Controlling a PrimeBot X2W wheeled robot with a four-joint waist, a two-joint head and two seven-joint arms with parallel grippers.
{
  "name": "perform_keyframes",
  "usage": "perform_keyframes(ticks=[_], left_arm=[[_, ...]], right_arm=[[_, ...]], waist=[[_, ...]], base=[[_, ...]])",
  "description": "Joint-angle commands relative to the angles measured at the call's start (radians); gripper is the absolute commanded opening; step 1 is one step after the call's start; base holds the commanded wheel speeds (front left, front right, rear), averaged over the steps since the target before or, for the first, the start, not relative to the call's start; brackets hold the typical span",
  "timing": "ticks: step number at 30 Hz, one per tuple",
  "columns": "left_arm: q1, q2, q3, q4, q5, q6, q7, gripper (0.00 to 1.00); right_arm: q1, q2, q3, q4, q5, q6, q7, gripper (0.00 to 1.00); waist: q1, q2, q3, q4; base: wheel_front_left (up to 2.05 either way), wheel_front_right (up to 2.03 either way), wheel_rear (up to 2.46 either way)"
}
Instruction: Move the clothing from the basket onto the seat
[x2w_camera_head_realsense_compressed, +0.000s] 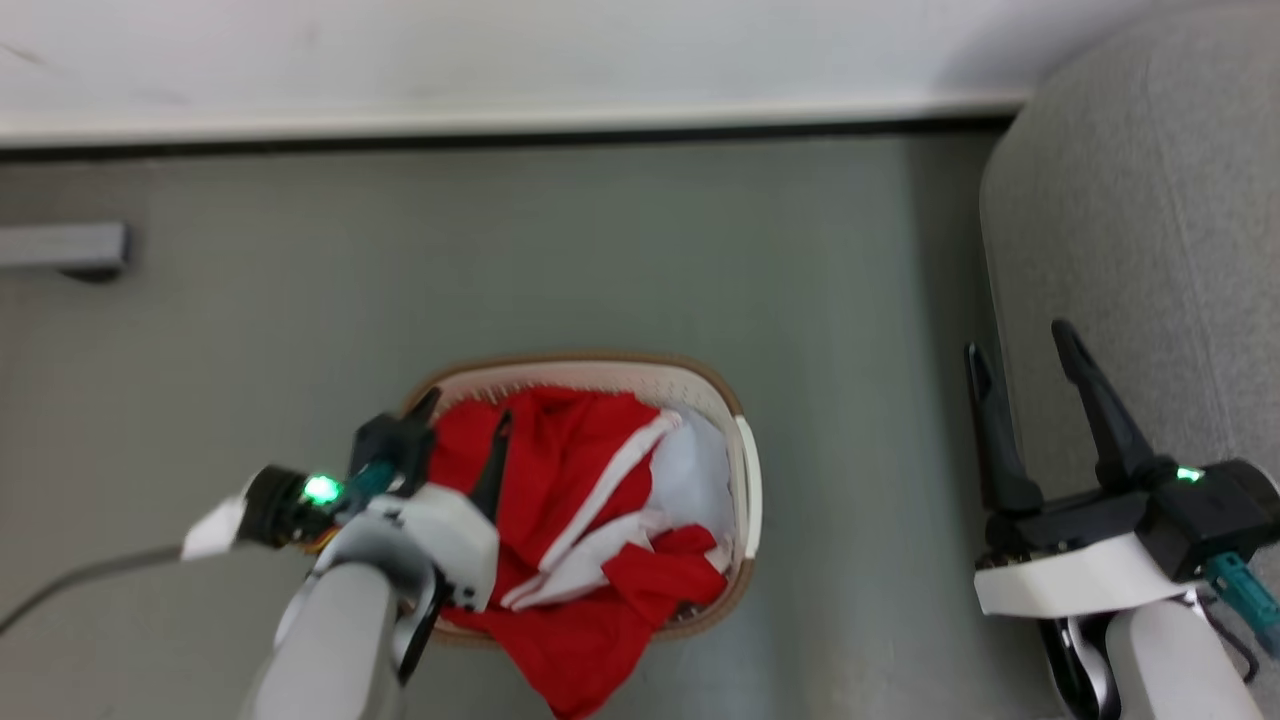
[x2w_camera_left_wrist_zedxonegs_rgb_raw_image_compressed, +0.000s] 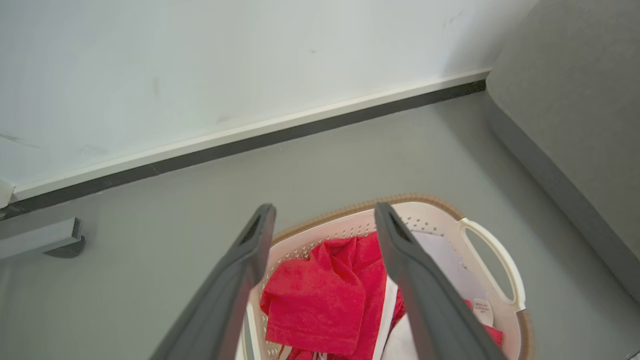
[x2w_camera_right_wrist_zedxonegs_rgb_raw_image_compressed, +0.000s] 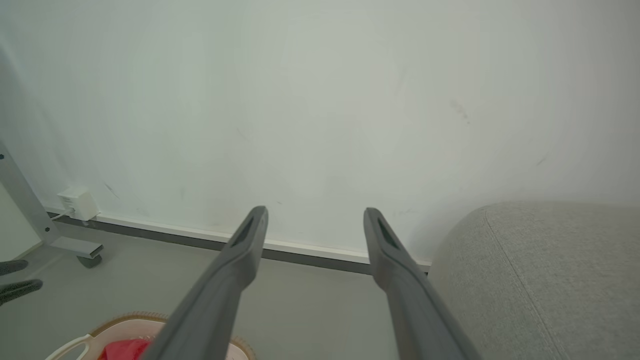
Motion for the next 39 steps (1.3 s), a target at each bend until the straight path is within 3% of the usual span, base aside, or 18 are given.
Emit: perform_keyframes(ticks=[1,8,15,24,39], left_arm=[[-0.042,0.000,-0.014,0.034,0.023,-0.002,0.029,1.00],[-0.198,-0.007,-0.047,0.220,0.048,0.037,0.206,1.00],[-0.294,0.037,-0.028,0.384,0.056,0.101,0.312,1.00],[-0.382,0.058,-0.016,0.454,0.032,0.125,0.318,1.00],[-0.497,0.156,-0.034,0.515,0.045,0.148,0.395,1.00]], right_arm=[[-0.029,0.000,0.003,-0.009,0.008,-0.002,0.001,1.00],[-0.092,-0.001,0.054,-0.024,0.039,-0.002,0.001,1.00],[-0.124,0.000,0.083,-0.057,0.089,-0.002,0.001,1.00],[-0.133,-0.001,0.104,-0.079,0.128,-0.002,0.001,1.00],[-0.185,-0.001,0.158,-0.138,0.232,-0.002,0.001,1.00]], waist=[[-0.0002,0.0000,0.101,-0.045],[-0.0002,0.0000,0.194,-0.100],[-0.0002,0.0000,0.248,-0.144],[-0.0002,0.0000,0.293,-0.167],[-0.0002,0.0000,0.424,-0.241]], base=[[0.00,0.00,0.00],[0.00,0.00,0.00],[0.00,0.00,0.00],[0.00,0.00,0.00],[0.00,0.00,0.00]])
